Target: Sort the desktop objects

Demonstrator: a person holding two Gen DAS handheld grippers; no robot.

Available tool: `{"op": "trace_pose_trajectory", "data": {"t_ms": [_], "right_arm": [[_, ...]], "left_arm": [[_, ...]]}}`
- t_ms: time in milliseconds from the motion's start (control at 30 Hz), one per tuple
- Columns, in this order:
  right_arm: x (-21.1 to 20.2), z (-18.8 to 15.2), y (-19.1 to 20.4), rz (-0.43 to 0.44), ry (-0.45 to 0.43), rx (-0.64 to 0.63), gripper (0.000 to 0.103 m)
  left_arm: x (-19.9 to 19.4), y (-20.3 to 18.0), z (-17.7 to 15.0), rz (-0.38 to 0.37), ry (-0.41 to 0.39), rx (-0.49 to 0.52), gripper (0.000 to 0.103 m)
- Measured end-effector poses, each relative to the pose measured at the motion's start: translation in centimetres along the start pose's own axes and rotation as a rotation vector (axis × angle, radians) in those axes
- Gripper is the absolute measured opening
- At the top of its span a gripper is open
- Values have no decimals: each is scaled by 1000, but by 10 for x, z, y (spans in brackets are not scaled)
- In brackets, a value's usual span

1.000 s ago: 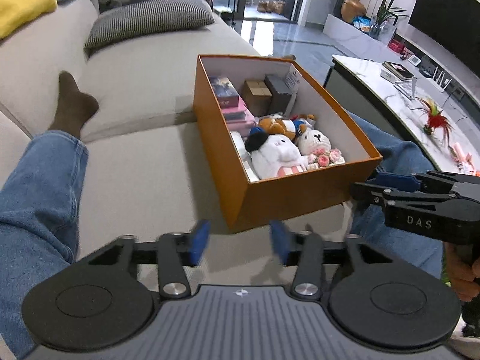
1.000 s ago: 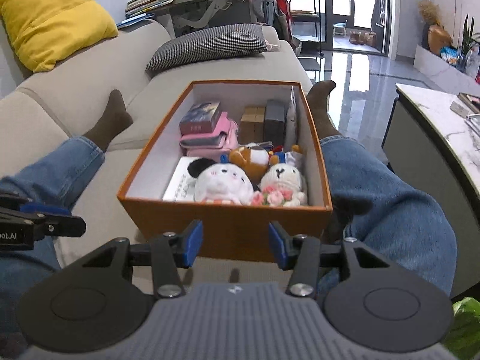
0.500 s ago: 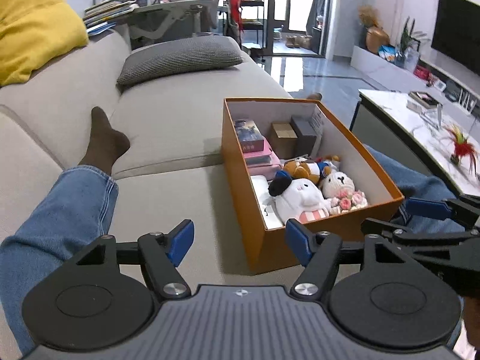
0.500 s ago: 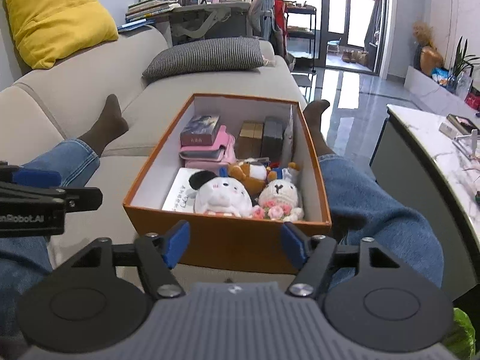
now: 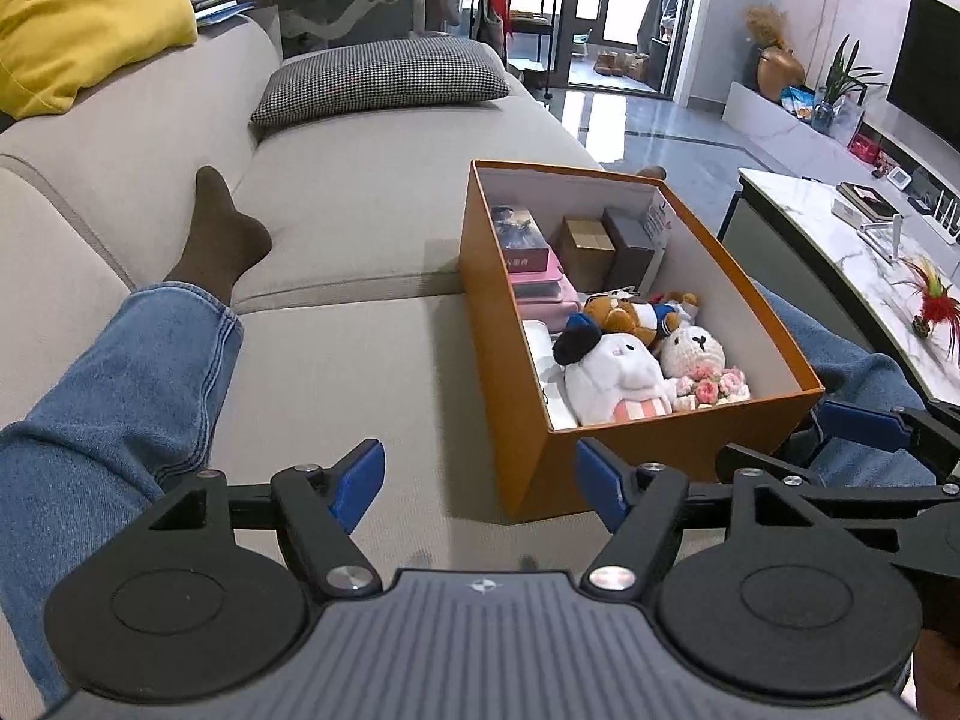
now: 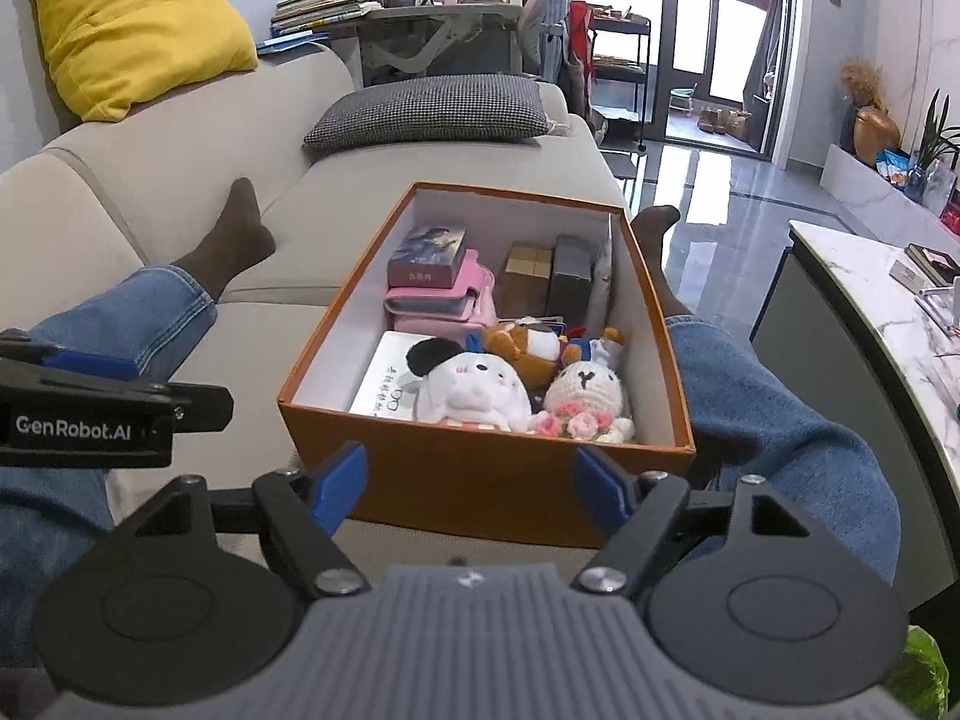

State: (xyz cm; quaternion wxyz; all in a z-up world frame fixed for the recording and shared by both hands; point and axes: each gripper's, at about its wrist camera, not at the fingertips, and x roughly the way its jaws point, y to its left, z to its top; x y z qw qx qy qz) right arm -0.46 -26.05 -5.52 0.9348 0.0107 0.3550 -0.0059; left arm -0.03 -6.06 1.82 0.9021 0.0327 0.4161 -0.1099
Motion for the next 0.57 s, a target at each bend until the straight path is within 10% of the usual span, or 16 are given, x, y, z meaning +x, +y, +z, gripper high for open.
{"op": "trace_pose_trajectory", "data": {"t_ms": [567], "right_arm": [[3,-1,-4,-4,12,18,78]], "left_arm": [[2,-1,1,5,7,6,83]]}}
